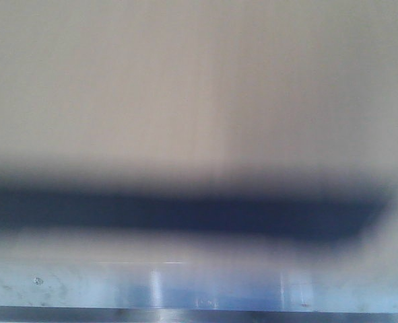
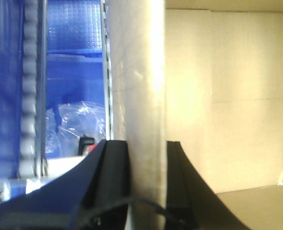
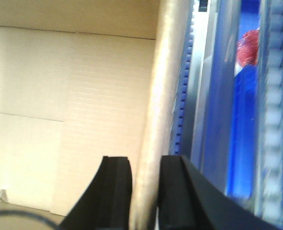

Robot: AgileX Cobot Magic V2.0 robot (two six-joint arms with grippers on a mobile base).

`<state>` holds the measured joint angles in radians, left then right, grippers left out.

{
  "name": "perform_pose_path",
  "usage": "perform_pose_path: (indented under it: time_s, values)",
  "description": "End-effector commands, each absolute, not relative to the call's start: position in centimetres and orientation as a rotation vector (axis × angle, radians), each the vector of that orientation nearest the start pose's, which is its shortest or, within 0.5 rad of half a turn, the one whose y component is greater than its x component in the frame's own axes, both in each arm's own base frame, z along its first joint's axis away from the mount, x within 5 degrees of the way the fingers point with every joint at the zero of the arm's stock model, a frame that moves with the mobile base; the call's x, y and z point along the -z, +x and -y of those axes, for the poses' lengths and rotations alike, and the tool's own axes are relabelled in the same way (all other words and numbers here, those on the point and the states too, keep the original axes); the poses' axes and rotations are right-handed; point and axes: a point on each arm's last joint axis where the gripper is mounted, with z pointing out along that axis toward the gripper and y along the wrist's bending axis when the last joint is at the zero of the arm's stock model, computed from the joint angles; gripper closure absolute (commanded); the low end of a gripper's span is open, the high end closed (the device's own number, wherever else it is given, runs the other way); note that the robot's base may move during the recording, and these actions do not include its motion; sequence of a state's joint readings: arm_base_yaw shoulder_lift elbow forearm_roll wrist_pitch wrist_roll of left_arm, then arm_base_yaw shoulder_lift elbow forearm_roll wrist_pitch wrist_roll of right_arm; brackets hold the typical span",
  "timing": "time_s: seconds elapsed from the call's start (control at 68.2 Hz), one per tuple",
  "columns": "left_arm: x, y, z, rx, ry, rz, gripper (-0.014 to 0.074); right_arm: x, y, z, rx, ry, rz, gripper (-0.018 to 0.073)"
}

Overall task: Grab box from left shelf to table start
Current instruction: 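Lift the box with both grippers off the shelf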

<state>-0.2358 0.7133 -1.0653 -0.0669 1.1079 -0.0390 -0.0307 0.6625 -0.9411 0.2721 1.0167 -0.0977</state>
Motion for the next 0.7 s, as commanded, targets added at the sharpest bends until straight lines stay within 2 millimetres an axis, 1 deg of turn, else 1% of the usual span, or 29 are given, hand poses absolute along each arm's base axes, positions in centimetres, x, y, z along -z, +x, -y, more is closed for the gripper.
perform_pose_path:
  time_s: [0.0, 0.103, 0.147, 0.308, 0.498, 0.689]
  values:
    - [-42.2, 7.8, 2.8, 0.312, 0.194, -1.993, 0.0688, -39.8, 8.1, -1.5, -0.206, -0.035, -1.998, 0.0502]
    - [-41.5, 6.2, 2.3, 0.316, 0.190, -1.941, 0.0688, -39.7, 6.2, -1.6, -0.201, -0.042, -1.939, 0.0502]
    - [-41.3, 5.3, 2.1, 0.319, 0.188, -1.914, 0.0688, -39.9, 5.0, -1.6, -0.200, -0.047, -1.898, 0.0502]
    - [-41.4, 2.2, 1.3, 0.328, 0.182, -1.798, 0.0688, -40.4, 2.2, -2.0, -0.239, -0.057, -1.788, 0.0502]
    - [-41.6, -1.1, 0.5, 0.338, 0.175, -1.667, 0.0688, -40.6, -0.5, -2.4, -0.281, -0.070, -1.689, 0.0502]
    - [-41.4, -3.4, -0.1, 0.340, 0.174, -1.587, 0.0688, -40.6, -2.7, -2.5, -0.272, -0.079, -1.594, 0.0502]
